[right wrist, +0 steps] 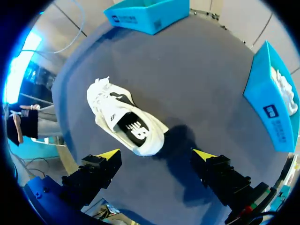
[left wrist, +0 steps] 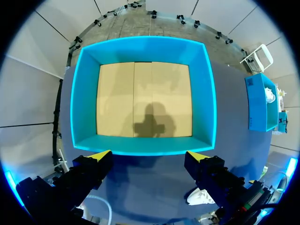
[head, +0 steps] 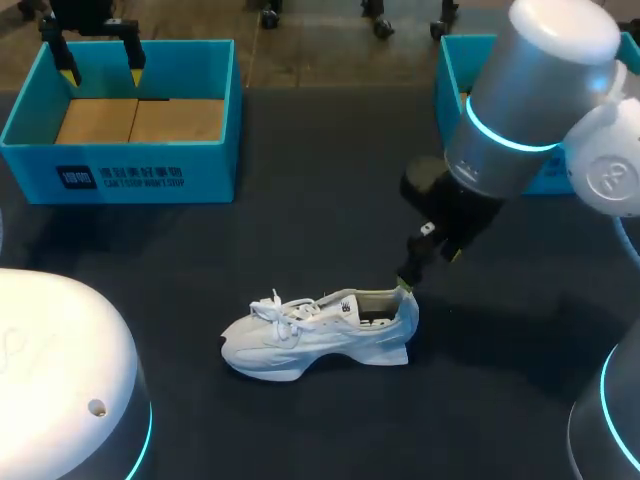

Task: Take the shoe out of the shoebox, open the shoe tongue, remove and reinsert the insole, then place the shoe into the shoebox

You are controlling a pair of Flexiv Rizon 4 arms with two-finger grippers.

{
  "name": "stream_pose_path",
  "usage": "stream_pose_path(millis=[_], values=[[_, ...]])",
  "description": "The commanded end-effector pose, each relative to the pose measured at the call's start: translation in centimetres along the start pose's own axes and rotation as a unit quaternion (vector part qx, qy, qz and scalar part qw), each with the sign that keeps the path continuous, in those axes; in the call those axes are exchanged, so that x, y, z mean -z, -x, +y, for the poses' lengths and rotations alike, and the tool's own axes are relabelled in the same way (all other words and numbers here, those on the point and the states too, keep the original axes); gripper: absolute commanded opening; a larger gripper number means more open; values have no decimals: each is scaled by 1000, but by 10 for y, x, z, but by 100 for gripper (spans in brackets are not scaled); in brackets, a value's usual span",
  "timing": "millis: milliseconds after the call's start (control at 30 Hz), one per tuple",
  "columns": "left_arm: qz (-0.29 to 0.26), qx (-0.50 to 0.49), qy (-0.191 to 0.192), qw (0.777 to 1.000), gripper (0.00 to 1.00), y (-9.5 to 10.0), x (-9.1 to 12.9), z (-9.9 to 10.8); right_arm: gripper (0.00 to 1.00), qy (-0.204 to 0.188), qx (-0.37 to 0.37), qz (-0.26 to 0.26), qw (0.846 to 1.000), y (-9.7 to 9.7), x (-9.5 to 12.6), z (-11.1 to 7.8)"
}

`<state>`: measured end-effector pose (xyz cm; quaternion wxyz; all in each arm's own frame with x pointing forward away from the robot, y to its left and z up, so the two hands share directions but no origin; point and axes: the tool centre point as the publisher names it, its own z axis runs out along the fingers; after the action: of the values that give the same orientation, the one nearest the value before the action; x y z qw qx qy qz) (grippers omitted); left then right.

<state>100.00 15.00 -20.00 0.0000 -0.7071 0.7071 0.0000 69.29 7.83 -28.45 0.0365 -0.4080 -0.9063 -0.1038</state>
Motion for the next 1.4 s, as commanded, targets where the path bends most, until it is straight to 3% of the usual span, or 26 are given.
stream_pose_path(millis=[33, 67, 100, 133, 433, 600, 667, 1033, 1267, 1400], values=[[0, 0, 0, 1000, 100, 0, 0, 0, 100, 193, 56, 43, 979, 12, 7, -34], [0, 0, 0, 1000, 100, 0, 0, 0, 100, 214, 90, 68, 970, 12, 6, -35], [0, 0, 0, 1000, 100, 0, 0, 0, 100, 207, 134, 78, 966, 10, 3, -36], [0, 0, 0, 1000, 100, 0, 0, 0, 100, 162, 137, 76, 974, 11, 1, -34], [0, 0, 0, 1000, 100, 0, 0, 0, 100, 162, 137, 76, 974, 11, 1, -34], [0, 0, 0, 1000, 100, 0, 0, 0, 100, 297, 204, 108, 927, 17, -17, -42], [0, 0, 0, 1000, 100, 0, 0, 0, 100, 356, 252, 160, 885, 23, -29, -50], [0, 0, 0, 1000, 100, 0, 0, 0, 100, 356, 252, 160, 885, 23, -29, -50], [0, 0, 0, 1000, 100, 0, 0, 0, 100, 410, 277, 191, 848, 37, -47, -57], [0, 0, 0, 1000, 100, 0, 0, 0, 100, 429, 282, 191, 837, 44, -57, -59]])
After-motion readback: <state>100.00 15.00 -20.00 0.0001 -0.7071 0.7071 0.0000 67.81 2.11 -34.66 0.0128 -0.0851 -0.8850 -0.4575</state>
